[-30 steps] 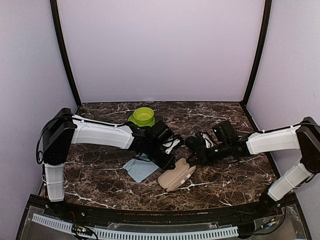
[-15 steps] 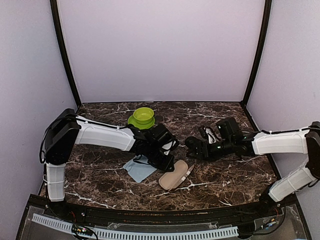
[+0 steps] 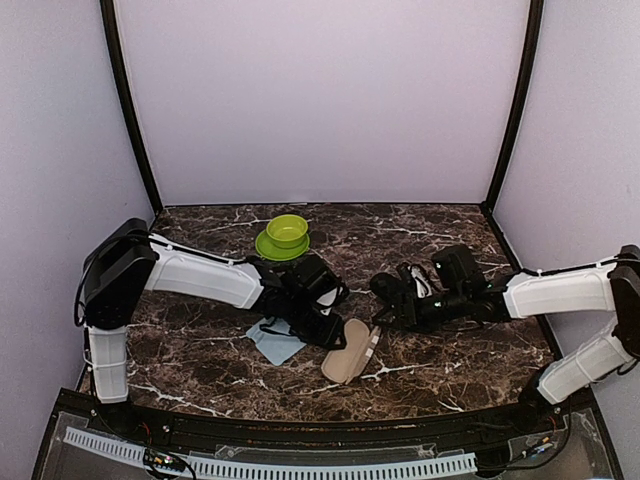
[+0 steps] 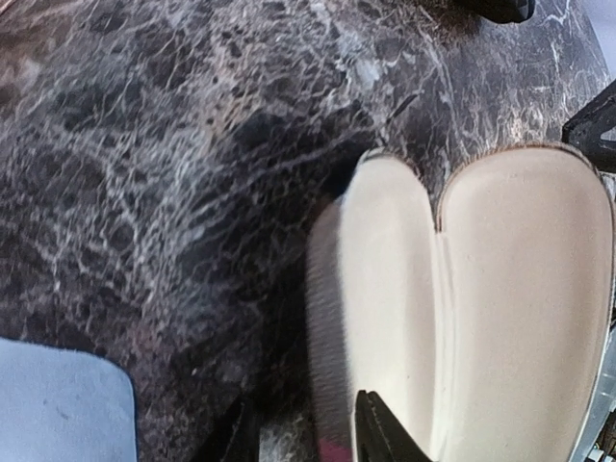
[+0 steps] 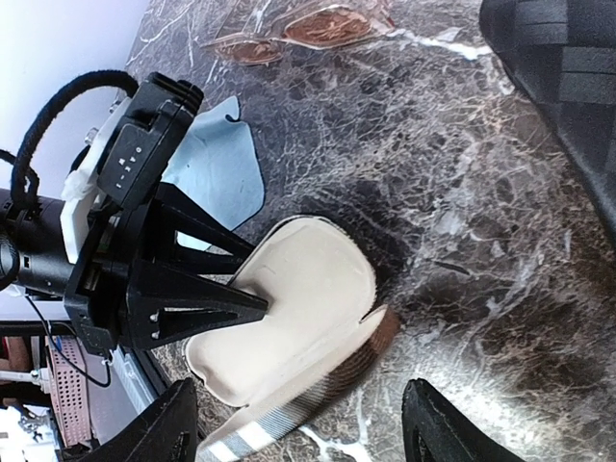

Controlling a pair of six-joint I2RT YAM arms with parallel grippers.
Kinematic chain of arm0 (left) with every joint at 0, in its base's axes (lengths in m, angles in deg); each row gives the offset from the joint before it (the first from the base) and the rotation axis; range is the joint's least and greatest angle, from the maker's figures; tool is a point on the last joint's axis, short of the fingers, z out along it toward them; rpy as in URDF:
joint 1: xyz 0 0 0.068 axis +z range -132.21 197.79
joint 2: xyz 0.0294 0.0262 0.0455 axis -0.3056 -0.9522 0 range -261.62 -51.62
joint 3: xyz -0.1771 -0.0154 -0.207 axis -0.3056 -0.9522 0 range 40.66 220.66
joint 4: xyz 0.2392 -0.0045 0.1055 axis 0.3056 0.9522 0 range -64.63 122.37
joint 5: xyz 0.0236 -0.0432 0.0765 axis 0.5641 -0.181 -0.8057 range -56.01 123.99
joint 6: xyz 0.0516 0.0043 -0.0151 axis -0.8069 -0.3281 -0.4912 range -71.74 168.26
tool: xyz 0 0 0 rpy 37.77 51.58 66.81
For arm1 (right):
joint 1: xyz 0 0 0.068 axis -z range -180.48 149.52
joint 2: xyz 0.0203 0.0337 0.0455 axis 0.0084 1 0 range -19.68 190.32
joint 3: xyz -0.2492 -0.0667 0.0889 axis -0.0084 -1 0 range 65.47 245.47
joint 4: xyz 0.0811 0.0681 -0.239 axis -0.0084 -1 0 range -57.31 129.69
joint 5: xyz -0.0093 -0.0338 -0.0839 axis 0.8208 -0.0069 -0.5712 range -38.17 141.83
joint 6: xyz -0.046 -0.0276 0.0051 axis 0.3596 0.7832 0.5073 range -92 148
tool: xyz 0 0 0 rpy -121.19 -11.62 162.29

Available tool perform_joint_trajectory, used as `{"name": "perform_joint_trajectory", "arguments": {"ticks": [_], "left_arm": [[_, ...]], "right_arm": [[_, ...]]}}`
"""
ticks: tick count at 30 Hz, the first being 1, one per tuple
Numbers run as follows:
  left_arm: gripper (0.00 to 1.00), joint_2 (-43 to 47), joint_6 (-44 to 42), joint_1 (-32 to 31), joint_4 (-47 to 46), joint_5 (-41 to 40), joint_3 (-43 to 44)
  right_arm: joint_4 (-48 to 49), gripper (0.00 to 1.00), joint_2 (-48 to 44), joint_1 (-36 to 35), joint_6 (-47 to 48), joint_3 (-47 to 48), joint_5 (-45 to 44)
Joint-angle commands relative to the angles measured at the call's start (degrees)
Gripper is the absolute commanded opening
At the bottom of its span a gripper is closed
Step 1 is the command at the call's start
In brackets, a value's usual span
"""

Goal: Organize the sunglasses
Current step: Pass from the left arm to the right

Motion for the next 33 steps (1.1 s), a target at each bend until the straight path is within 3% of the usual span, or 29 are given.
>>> {"name": "perform_joint_trajectory", "arguments": {"ticks": [1,18,33], "left_arm": [[0.37,3.1,1.0,-0.5,2.7,-0.4,-2.8],[0.37,7.6,2.3,-4.8,0.1,0.0,-9.5],[0.39,9.3,-5.1,-11.2,-6.2,9.1,-11.5]], "right_arm": [[2.0,0.73,0.0,-1.8,-0.8,-0.2,-1.1],[2.9,0.71,2.5,-11.4,-6.2,0.5,-7.0],[-7.3,0.71,0.7,-12.9,-4.8,6.4,-14.9]]}}
